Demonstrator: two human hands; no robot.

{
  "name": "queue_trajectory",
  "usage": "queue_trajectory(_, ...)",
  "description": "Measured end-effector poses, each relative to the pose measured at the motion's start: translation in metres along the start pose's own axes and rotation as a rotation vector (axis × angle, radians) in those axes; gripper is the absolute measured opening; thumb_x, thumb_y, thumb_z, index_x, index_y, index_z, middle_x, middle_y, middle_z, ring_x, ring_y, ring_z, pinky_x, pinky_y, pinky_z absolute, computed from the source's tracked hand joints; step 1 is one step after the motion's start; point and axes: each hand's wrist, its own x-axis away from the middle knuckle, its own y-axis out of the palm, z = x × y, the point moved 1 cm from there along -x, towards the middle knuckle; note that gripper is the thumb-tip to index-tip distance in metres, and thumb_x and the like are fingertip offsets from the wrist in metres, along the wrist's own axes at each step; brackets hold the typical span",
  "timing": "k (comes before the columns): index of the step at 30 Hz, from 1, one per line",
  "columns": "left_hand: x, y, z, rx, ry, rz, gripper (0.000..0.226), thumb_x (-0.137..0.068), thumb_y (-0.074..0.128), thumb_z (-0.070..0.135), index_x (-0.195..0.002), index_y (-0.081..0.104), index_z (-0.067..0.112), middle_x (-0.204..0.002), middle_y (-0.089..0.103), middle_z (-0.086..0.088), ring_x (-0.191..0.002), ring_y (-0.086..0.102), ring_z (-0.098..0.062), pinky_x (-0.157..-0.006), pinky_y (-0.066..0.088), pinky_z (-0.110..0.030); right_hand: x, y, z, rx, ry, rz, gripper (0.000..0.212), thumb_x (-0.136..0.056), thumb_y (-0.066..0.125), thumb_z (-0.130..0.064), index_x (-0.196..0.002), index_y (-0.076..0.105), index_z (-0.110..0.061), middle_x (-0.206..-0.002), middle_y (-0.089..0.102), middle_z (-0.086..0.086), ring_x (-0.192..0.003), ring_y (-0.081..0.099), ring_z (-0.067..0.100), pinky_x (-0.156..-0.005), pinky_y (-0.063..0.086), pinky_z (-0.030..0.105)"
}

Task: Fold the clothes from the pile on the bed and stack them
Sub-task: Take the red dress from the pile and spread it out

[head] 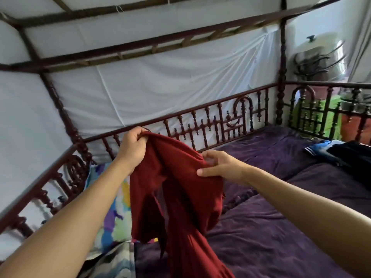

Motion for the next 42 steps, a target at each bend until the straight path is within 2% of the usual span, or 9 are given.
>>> queue_trajectory(3, -0.010, -0.022, -0.013, 0.009, -0.045, 0.126, 0.037, -0.088, 0.048, -0.003, -0.069, 0.059, 0.027, -0.070, 0.057, 0.007, -0.067, 0.052, -0.004, -0.070, 0.042, -0.025, 0.001, -0.002, 0.022, 0.522, 0.069, -0.035, 0.010, -0.080, 0.073, -0.007, -0.090, 0.072, -0.010, -0.063, 0.060, 0.000, -0.051, 0.054, 0.007, -0.049, 0.046, 0.018)
queue_trajectory(6, -0.019, -0.039, -0.020, 0.098, -0.077, 0.151, 0.029, -0.083, 0.046, 0.000, -0.071, 0.060, 0.022, -0.072, 0.057, -0.001, -0.078, 0.051, -0.019, -0.069, 0.041, -0.030, -0.002, -0.013, 0.049, 0.850, 0.110, 0.009, 0.013, -0.079, 0.066, -0.011, -0.078, 0.075, -0.020, -0.067, 0.065, -0.007, -0.057, 0.056, -0.005, -0.060, 0.044, 0.014)
queue_trajectory(13, -0.034, -0.064, 0.007, 0.382, -0.102, -0.003, 0.034, -0.088, 0.034, -0.007, -0.072, 0.055, 0.015, -0.052, 0.057, 0.007, -0.049, 0.052, -0.004, -0.049, 0.042, -0.015, -0.057, 0.031, 0.061, 0.665, 0.071, 0.067, 0.093, -0.067, 0.085, -0.016, -0.145, 0.035, -0.017, -0.132, 0.051, 0.001, -0.111, 0.051, 0.011, -0.094, 0.044, 0.025)
queue_trajectory(17, -0.043, -0.094, 0.002, 0.534, -0.167, -0.002, 0.040, -0.093, 0.034, -0.003, -0.069, 0.059, 0.016, -0.054, 0.060, 0.004, -0.052, 0.057, -0.007, -0.055, 0.049, -0.018, -0.099, 0.078, 0.081, 0.618, 0.189, -0.044, 0.027, -0.066, 0.078, -0.011, -0.084, 0.061, -0.023, -0.074, 0.063, -0.012, -0.070, 0.053, 0.003, -0.069, 0.047, 0.027)
queue_trajectory(20, -0.046, -0.126, -0.021, 0.423, -0.205, 0.018, 0.035, -0.093, 0.036, 0.001, -0.072, 0.060, 0.017, -0.055, 0.060, 0.003, -0.052, 0.055, -0.009, -0.050, 0.045, -0.019, -0.113, 0.092, 0.087, 0.519, 0.199, -0.012, 0.031, -0.076, 0.065, 0.003, -0.056, 0.058, -0.020, -0.057, 0.056, -0.011, -0.055, 0.048, 0.003, -0.063, 0.046, 0.030)
queue_trajectory(26, -0.037, -0.144, -0.110, 0.101, -0.337, 0.018, 0.017, -0.083, 0.045, 0.008, -0.077, 0.061, 0.009, -0.073, 0.052, -0.013, -0.070, 0.047, -0.021, -0.063, 0.036, -0.031, -0.104, 0.047, 0.009, -0.249, 0.222, 0.463, 0.016, -0.087, 0.055, -0.012, -0.088, 0.070, -0.005, -0.081, 0.072, 0.012, -0.068, 0.065, 0.023, -0.065, 0.051, 0.027)
queue_trajectory(33, -0.009, -0.082, -0.139, 0.640, -0.826, -0.168, 0.037, -0.084, 0.044, 0.023, -0.049, 0.054, 0.014, -0.043, 0.051, -0.002, -0.034, 0.050, -0.015, -0.040, 0.039, -0.015, -0.074, 0.029, -0.030, -0.303, 0.218, 0.419, 0.010, -0.089, 0.060, -0.011, -0.084, 0.068, -0.008, -0.077, 0.072, 0.009, -0.063, 0.068, 0.018, -0.063, 0.057, 0.029)
queue_trajectory(38, -0.004, -0.042, -0.122, -0.044, -0.385, -0.848, 0.030, -0.066, 0.083, 0.037, -0.068, 0.069, 0.010, -0.059, 0.062, -0.002, -0.054, 0.054, -0.012, -0.052, 0.042, -0.020, -0.045, 0.013, -0.041, 0.097, 0.183, 0.277, 0.025, -0.077, 0.064, 0.013, -0.078, 0.059, -0.012, -0.074, 0.061, 0.008, -0.062, 0.060, 0.016, -0.058, 0.052, 0.025)
queue_trajectory(42, -0.008, -0.024, -0.125, -0.645, -0.096, -1.026, 0.017, -0.074, 0.066, 0.013, -0.059, 0.066, 0.020, -0.050, 0.055, 0.011, -0.052, 0.048, -0.006, -0.050, 0.037, -0.018, -0.021, -0.004, -0.055, 0.823, 0.148, 0.328, 0.038, -0.069, 0.075, 0.003, -0.101, 0.068, -0.018, -0.089, 0.066, 0.001, -0.070, 0.057, 0.006, -0.062, 0.045, 0.017)
